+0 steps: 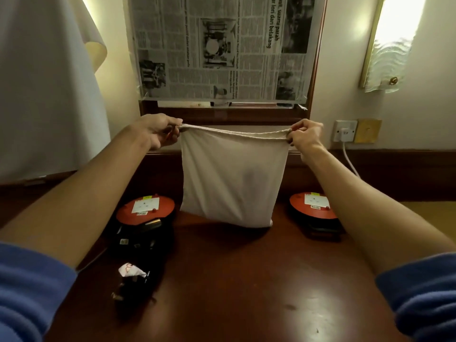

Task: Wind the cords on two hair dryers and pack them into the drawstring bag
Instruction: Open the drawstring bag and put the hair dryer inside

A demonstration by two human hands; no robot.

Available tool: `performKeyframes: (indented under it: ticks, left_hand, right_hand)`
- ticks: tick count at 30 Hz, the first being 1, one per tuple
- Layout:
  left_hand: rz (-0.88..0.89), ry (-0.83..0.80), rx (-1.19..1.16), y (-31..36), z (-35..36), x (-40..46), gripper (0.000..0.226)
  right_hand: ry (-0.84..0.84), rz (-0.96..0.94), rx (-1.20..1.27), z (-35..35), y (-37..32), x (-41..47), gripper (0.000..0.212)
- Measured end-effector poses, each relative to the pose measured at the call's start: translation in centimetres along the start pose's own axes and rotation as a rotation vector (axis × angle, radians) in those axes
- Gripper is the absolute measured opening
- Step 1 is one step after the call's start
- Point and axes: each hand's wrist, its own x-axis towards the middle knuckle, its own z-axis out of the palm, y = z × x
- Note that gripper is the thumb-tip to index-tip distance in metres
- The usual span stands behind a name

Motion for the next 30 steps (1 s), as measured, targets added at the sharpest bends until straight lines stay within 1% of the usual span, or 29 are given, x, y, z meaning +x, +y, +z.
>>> performKeyframes:
  ticks: [3,5,8,10,14,17,19,20,21,22,23,24,25,26,27,28,30]
  left_hand:
    - [0.018,-0.019,0.091,-2.7,-0.5,-0.4,0.018]
    - [0.029,-0.018,0.119,-5.4,-1.1,-1.3,0.015]
    - [0.031,-0.038,0.154,-10.0,-2.1,-3.9,0.007]
    - [0.019,-0.069,0.218,-13.0,-2.8,-6.0,0.007]
    - [-0.017,-0.184,0.513,-17.8,-3.5,-10.0,0.01]
    - [-0.042,-0.208,0.629,-20.8,-3.9,-12.1,0.012]
    - [-0.068,-0.24,0.733,-22.2,-3.9,-13.2,0.016]
    - [-0.078,-0.26,0.823,-22.6,-3.9,-13.5,0.02]
    - [-0.074,-0.252,0.951,-23.0,-3.8,-13.6,0.025]
    - [-0.043,-0.201,1.102,-23.1,-3.6,-13.6,0.03]
    - [0.022,-0.119,1.24,-23.1,-3.2,-13.4,0.033]
    - [0.109,-0.046,1.322,-23.1,-2.5,-13.1,0.034]
    - [0.188,-0.008,1.326,-23.2,-1.5,-12.3,0.033]
    - [0.248,-0.009,1.272,-23.4,-0.3,-11.4,0.032]
    - [0.281,-0.038,1.21,-24.0,1.0,-10.1,0.03]
    - [0.284,-0.077,1.173,-24.6,2.5,-8.9,0.031]
    - [0.217,-0.134,1.212,-26.9,5.1,-7.0,0.043]
  right_hand:
    - [-0.092,-0.049,-0.046,-1.3,1.1,-2.1,0.03]
    - [-0.133,-0.089,-0.059,-2.2,3.1,-4.3,0.028]
    - [-0.151,-0.162,0.002,-4.0,6.3,-8.4,0.028]
    - [-0.191,-0.193,0.005,-5.3,8.1,-10.9,0.027]
    - [-0.362,-0.12,-0.035,-8.0,11.3,-15.8,0.024]
    - [-0.437,-0.045,-0.085,-9.6,14.0,-19.6,0.021]
    - [-0.483,0.007,-0.128,-10.6,14.8,-21.2,0.022]
    - [-0.531,0.032,-0.185,-11.0,14.9,-21.5,0.022]
    - [-0.613,0.067,-0.303,-11.4,14.5,-21.8,0.02]
    - [-0.723,0.092,-0.474,-11.6,13.8,-21.9,0.027]
    - [-0.785,0.078,-0.676,-11.5,13.0,-22.0,0.045]
    - [-0.78,0.027,-0.827,-11.1,12.1,-22.0,0.06]
    - [-0.729,-0.033,-0.928,-10.2,10.8,-22.3,0.066]
    - [-0.659,-0.098,-0.993,-8.9,9.3,-22.8,0.062]
    - [-0.592,-0.152,-1.044,-7.4,7.6,-23.3,0.051]
    - [-0.541,-0.184,-1.098,-6.0,6.2,-23.7,0.04]
    - [-0.5,-0.228,-1.212,-3.8,3.8,-24.4,0.028]
